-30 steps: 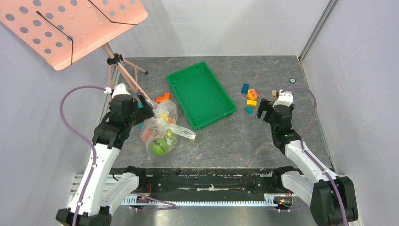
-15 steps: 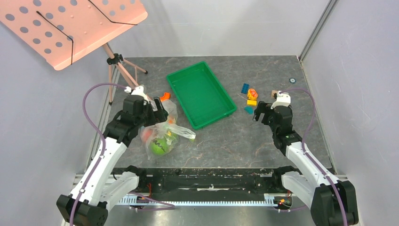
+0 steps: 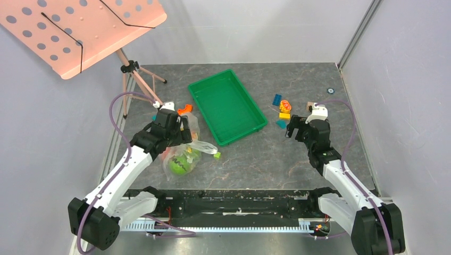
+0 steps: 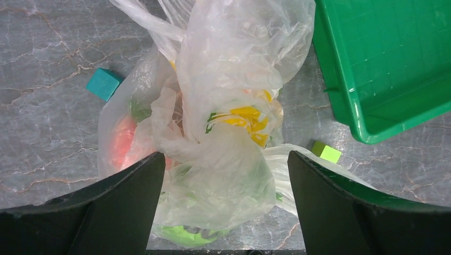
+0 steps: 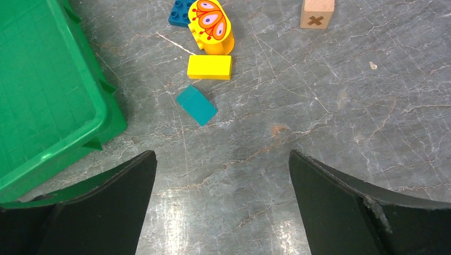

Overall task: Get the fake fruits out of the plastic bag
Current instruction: Pick up the plastic bag at the center of the board, then untie the plastic bag at the center of the board.

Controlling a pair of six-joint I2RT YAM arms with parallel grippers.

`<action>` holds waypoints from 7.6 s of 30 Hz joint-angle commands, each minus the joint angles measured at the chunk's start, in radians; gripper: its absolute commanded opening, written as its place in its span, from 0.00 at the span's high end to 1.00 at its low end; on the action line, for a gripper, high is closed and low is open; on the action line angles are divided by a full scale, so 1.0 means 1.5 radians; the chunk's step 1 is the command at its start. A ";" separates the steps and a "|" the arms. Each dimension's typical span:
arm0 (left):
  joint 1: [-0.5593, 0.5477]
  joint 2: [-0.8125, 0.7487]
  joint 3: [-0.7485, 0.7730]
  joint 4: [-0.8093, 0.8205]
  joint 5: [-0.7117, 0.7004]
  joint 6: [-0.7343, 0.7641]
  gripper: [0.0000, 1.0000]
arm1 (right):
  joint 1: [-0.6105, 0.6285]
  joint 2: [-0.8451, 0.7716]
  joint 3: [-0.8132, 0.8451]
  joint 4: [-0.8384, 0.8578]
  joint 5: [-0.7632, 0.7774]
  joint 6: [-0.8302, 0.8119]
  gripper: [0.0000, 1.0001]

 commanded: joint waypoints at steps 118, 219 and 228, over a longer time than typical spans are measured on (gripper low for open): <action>-0.327 -0.042 0.108 0.017 0.107 0.357 0.98 | 0.363 0.111 0.221 0.042 -0.402 -0.346 1.00; -0.325 0.008 0.110 0.200 0.200 0.313 0.98 | 0.178 -0.051 0.216 0.069 -0.399 -0.118 0.21; -0.326 0.022 0.118 0.198 0.281 0.337 0.98 | 0.179 0.072 0.374 -0.110 -0.635 -0.305 0.13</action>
